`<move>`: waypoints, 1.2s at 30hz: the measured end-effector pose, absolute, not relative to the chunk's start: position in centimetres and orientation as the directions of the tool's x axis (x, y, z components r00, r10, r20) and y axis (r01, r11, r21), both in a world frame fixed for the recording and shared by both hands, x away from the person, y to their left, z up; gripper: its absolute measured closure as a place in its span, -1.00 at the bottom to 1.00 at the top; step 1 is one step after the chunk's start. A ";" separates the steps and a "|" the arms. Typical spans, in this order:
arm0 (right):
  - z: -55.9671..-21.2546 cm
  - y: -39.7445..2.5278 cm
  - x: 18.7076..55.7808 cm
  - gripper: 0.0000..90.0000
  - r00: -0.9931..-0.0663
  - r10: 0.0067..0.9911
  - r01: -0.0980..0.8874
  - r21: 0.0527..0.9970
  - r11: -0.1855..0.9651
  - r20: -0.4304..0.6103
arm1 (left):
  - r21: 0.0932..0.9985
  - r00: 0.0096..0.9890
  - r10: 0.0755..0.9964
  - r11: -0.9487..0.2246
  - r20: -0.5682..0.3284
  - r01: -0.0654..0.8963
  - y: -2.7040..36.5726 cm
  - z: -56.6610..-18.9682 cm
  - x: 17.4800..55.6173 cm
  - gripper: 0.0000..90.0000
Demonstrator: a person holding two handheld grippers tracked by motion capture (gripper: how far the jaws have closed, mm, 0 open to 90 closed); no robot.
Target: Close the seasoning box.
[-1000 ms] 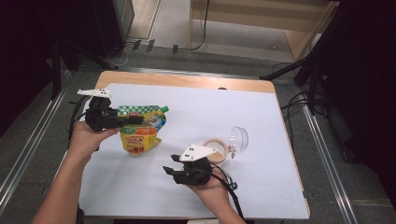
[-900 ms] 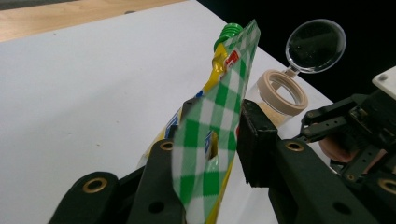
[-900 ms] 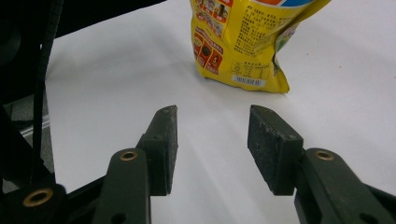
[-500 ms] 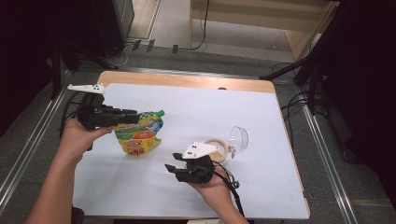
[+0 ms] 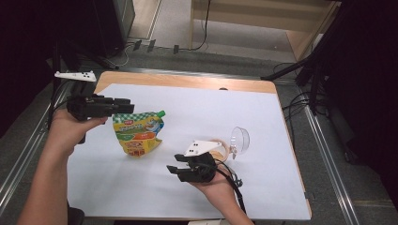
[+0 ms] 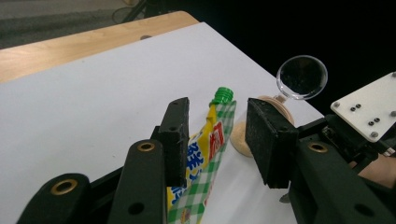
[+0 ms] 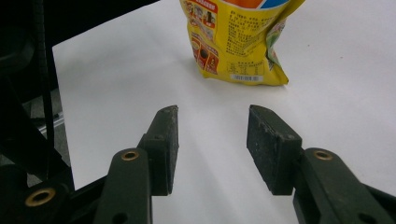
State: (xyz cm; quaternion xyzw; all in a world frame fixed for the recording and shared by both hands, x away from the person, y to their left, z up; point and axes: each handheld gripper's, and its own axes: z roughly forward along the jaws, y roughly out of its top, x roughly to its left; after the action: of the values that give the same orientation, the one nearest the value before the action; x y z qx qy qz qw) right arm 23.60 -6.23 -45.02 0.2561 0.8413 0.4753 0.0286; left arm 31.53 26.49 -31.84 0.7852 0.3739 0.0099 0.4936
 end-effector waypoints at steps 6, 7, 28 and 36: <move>-44.3 -6.7 23.7 0.23 -0.863 0.459 0.416 0.812 0.410 0.210 | 0.785 0.680 0.653 -0.205 -0.335 0.584 27.7 -31.9 32.5 0.30; -44.1 -6.9 23.8 0.23 -0.861 0.460 0.419 0.811 0.407 0.214 | 0.786 0.674 0.658 -0.199 -0.335 0.585 27.9 -32.0 32.6 0.30; -38.6 -13.5 24.7 0.36 -0.807 0.550 0.447 0.831 0.331 0.215 | 0.734 0.599 0.715 -0.180 -0.360 0.655 29.6 -36.7 34.6 0.06; -36.8 -16.3 25.0 0.36 -0.783 0.586 0.446 0.844 0.297 0.207 | 0.725 0.596 0.715 -0.183 -0.365 0.664 29.6 -38.0 34.7 0.05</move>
State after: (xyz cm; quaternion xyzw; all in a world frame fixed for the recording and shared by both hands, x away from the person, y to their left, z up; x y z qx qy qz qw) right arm 25.01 -16.35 -36.75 0.3218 0.8022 0.4980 0.0705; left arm 34.71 29.59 -37.99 0.7686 0.4484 0.0279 0.4554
